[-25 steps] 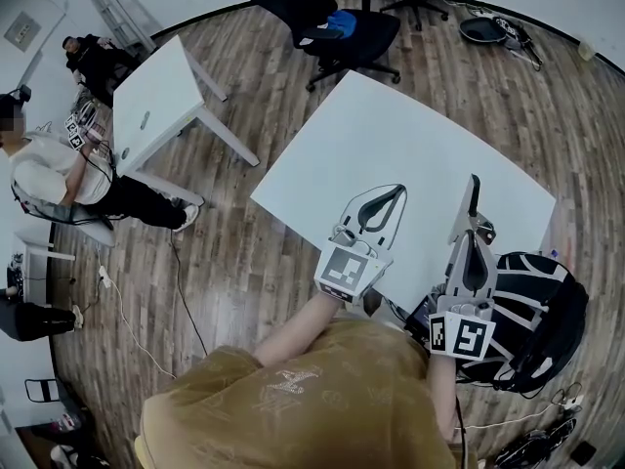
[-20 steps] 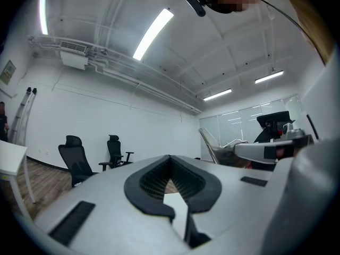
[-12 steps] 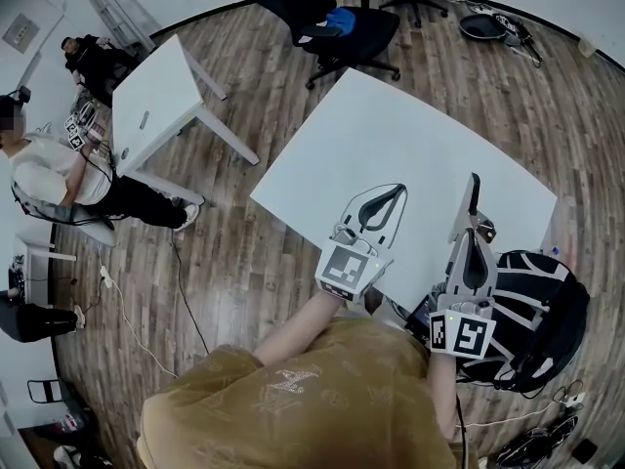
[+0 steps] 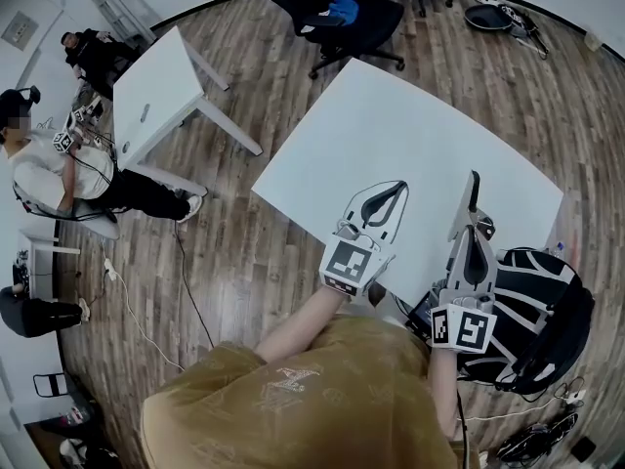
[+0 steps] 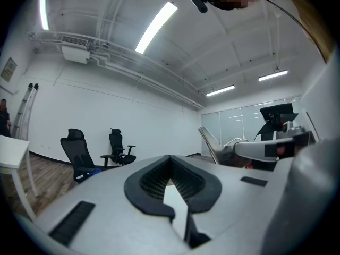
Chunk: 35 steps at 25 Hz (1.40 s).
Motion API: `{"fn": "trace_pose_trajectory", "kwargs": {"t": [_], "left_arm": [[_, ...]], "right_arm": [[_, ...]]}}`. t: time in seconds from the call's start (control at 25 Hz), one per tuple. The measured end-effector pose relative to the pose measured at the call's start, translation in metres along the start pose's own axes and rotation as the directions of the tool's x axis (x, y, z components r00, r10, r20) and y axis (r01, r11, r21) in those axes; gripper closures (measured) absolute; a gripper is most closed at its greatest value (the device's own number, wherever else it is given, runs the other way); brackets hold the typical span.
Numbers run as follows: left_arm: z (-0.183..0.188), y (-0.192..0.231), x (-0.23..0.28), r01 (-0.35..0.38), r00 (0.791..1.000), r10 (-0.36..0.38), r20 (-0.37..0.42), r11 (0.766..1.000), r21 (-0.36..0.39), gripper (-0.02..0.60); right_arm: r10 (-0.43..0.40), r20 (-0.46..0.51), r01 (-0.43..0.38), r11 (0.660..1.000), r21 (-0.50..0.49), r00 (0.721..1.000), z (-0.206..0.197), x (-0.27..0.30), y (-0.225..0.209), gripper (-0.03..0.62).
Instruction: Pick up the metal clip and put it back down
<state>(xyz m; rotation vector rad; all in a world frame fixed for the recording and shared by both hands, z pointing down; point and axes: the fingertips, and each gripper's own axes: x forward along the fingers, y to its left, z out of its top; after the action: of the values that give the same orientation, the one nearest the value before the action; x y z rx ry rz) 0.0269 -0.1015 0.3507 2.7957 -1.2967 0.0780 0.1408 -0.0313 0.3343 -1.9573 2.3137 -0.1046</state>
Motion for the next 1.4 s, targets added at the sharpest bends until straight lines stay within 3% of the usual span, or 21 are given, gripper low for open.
{"fn": "trace_pose_trajectory", "kwargs": {"t": [0.2,0.6,0.88,1.4], "left_arm": [[-0.015,0.003,0.002,-0.03,0.999,0.031,-0.028,0.999,0.038,0.575],[-0.054,0.008,0.016,-0.029,0.993,0.032,-0.11,0.999,0.03,0.575],[-0.103,0.009,0.02,-0.033,0.978,0.034,-0.204,0.999,0.007,0.575],[-0.153,0.021,0.015,-0.065,0.952,0.054,-0.301,0.998,-0.026,0.575]], "right_arm": [[0.006,-0.049,-0.004,0.999,0.038,0.999,-0.02,0.003,-0.001,0.586],[0.012,-0.162,0.005,0.995,0.1,0.987,-0.068,0.011,-0.007,0.586],[0.028,-0.259,0.013,0.988,0.156,0.966,-0.109,0.013,-0.011,0.586],[0.031,-0.356,0.046,0.978,0.204,0.934,-0.151,0.013,-0.013,0.586]]}}
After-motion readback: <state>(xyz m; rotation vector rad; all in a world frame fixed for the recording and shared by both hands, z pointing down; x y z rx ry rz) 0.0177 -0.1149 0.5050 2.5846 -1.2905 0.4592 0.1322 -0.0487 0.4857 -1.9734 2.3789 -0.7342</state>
